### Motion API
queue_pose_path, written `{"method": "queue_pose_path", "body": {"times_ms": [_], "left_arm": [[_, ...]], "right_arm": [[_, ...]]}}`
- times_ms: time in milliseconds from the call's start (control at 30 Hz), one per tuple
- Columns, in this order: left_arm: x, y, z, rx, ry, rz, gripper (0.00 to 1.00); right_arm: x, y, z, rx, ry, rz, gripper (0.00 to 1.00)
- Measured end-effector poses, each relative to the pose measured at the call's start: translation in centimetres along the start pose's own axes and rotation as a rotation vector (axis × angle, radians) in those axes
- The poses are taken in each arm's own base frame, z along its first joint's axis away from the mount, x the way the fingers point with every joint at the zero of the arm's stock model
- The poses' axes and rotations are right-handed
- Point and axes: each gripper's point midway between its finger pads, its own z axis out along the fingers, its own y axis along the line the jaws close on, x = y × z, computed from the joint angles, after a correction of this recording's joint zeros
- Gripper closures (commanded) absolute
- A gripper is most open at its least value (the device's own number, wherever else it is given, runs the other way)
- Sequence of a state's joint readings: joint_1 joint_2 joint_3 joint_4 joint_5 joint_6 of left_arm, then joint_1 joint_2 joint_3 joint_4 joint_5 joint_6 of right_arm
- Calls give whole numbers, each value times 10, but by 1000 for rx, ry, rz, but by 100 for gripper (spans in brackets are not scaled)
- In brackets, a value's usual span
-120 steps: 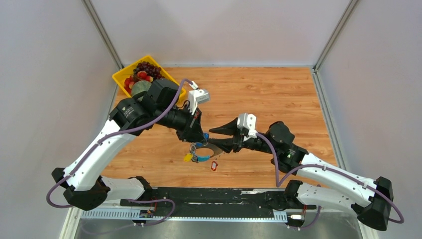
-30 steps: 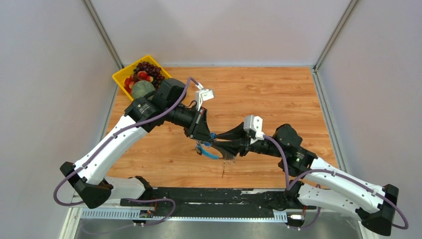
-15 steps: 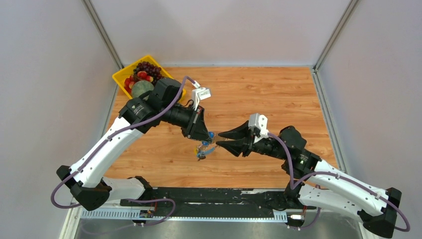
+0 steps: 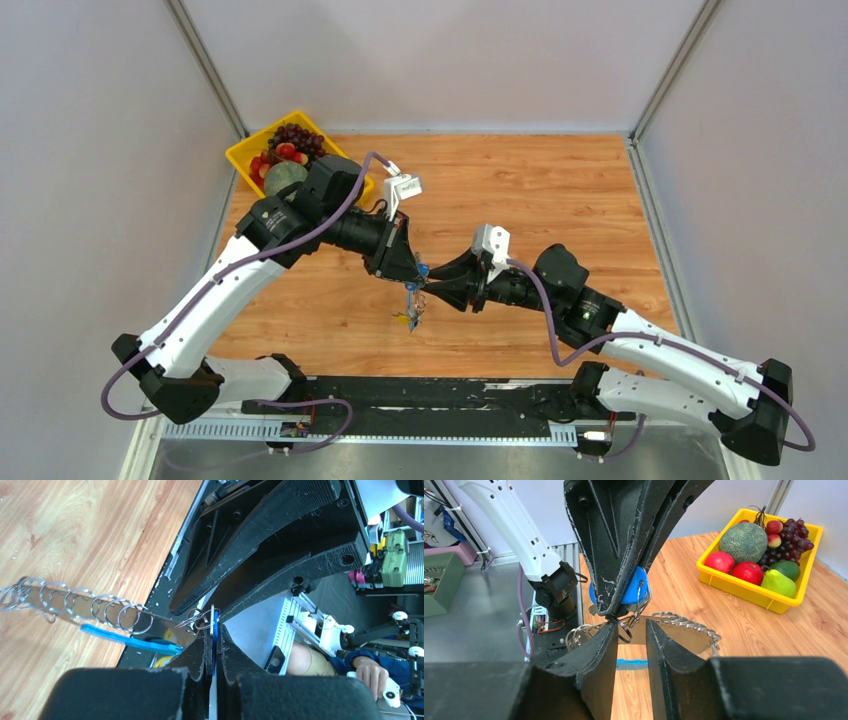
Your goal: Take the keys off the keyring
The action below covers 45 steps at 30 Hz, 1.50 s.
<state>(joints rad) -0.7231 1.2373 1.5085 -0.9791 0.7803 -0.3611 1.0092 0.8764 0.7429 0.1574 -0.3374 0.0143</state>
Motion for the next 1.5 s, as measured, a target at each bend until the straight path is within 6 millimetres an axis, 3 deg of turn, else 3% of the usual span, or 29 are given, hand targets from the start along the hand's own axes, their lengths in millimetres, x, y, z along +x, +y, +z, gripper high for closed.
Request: {"method": "queue_pose_path", "body": {"times_ms": [267,900,1500], "left_arm": [[0,-3,-3,2,-7,7,100],[0,-5,-3,10,-8,8,100],[0,-5,-3,10,-8,-5,100]], "right_arm": [[-1,2,1,-14,0,-2,69],[-16,5,-8,-12,-43,-17,57],[-22,3,-7,-6,-46,-43,69]]}}
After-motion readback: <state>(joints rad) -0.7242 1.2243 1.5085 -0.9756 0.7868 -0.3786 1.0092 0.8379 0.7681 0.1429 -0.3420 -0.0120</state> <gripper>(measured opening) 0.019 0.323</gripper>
